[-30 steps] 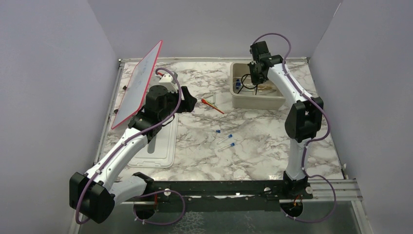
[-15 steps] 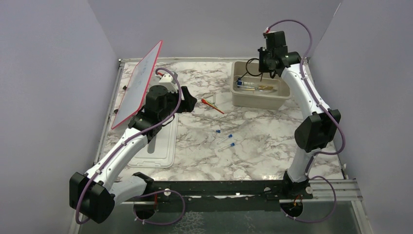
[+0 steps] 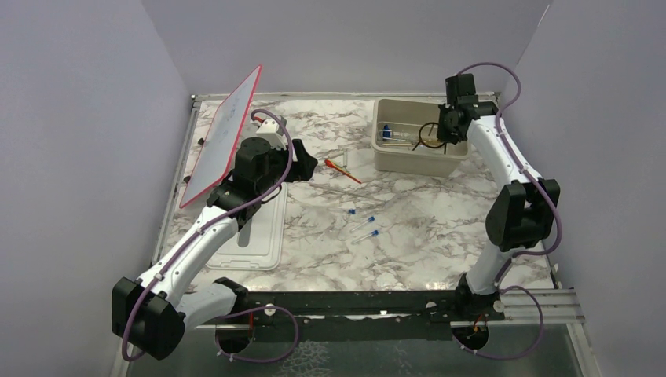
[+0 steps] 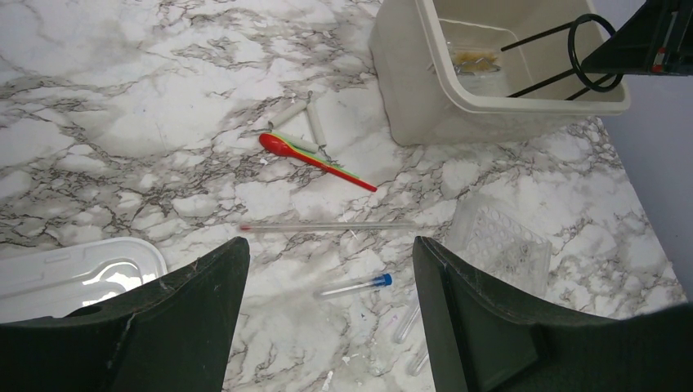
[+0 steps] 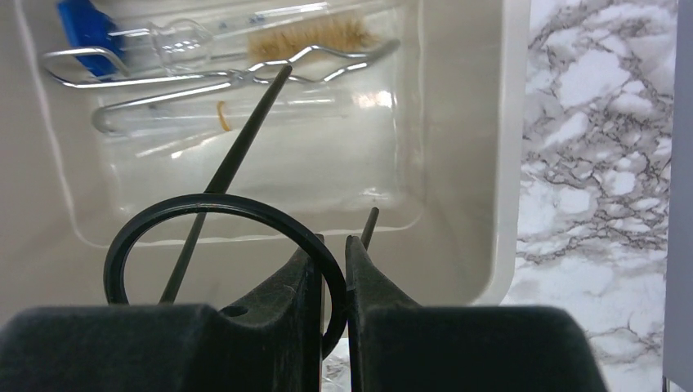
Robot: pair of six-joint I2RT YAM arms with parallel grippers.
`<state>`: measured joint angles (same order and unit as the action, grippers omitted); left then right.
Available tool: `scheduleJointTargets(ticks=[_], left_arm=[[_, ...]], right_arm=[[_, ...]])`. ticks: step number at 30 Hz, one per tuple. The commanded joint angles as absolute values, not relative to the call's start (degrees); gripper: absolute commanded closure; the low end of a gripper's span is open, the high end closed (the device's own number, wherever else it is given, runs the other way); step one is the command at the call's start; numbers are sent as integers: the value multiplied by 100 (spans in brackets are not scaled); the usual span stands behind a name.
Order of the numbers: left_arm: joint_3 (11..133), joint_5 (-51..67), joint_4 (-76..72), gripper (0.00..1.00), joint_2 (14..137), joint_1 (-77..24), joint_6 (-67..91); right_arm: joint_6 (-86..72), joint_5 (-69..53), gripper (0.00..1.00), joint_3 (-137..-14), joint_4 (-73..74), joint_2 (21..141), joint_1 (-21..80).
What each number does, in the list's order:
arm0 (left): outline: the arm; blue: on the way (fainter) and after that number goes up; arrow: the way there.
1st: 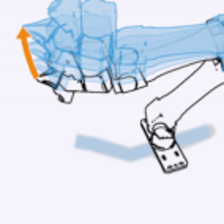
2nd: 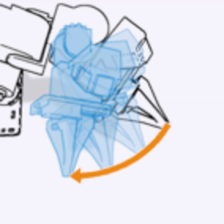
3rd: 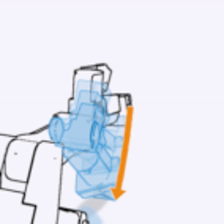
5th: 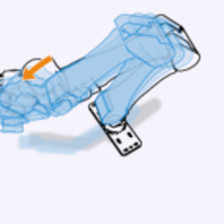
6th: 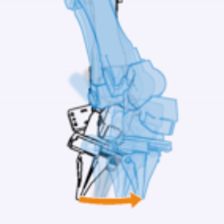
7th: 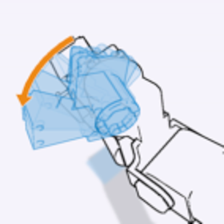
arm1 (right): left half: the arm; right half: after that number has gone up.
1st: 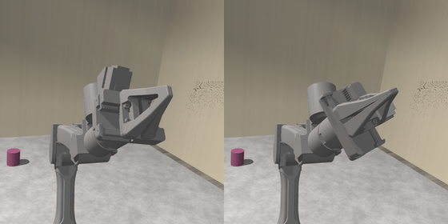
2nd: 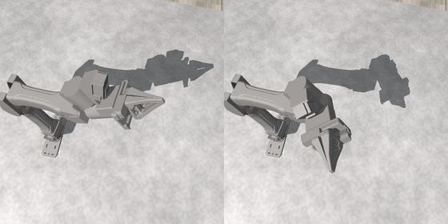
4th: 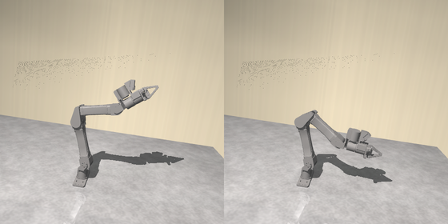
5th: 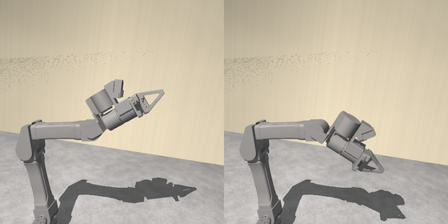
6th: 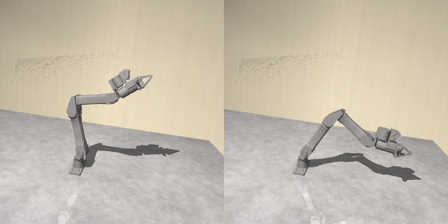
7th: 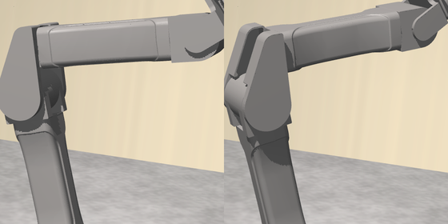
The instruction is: Organize the chemistry lab equipment
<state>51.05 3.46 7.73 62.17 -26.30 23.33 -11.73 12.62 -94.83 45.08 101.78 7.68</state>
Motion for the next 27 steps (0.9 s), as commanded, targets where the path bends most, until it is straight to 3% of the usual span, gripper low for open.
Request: scheduleJointTargets(ticks=[1, 8, 17, 27], left_arm=[[5067, 350, 592, 24, 6182, -2619, 2303], [5081, 352, 606, 24, 6196, -2621, 2317], [5093, 349, 616, 24, 6230, -2619, 2320], [5107, 340, 630, 24, 6279, -2619, 2315]], right_arm=[[-1376, 1210, 99, -9380, 4459, 10011, 586], [-1540, 1070, 98, -9290, 4454, 10371, 442], [-1520, 868, 86, -9279, 4261, 10758, 249], [-1496, 918, 49, -9580, 4342, 10647, 251]])
